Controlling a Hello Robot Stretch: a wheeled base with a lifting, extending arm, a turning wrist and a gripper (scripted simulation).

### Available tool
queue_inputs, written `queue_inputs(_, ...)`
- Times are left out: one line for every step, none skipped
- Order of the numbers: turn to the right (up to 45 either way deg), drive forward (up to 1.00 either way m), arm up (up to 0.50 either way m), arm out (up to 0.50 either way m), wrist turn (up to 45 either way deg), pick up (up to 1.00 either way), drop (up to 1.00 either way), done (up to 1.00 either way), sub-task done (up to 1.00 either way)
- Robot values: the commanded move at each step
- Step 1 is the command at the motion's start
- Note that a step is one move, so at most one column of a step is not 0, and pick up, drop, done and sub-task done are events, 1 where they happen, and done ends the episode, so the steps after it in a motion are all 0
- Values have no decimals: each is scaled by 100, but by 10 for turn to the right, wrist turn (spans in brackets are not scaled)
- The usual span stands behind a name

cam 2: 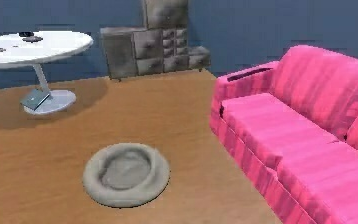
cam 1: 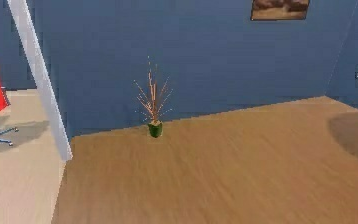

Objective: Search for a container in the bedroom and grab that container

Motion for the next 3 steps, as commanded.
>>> queue_inputs(0, 45, 0, 0, 0, 0, 0, 0, 0)
queue_inputs(-450, 0, 0, 0, 0, 0, 0, 0, 0)
queue_inputs(-360, 0, 0, 0, 0, 0, 0, 0, 0)
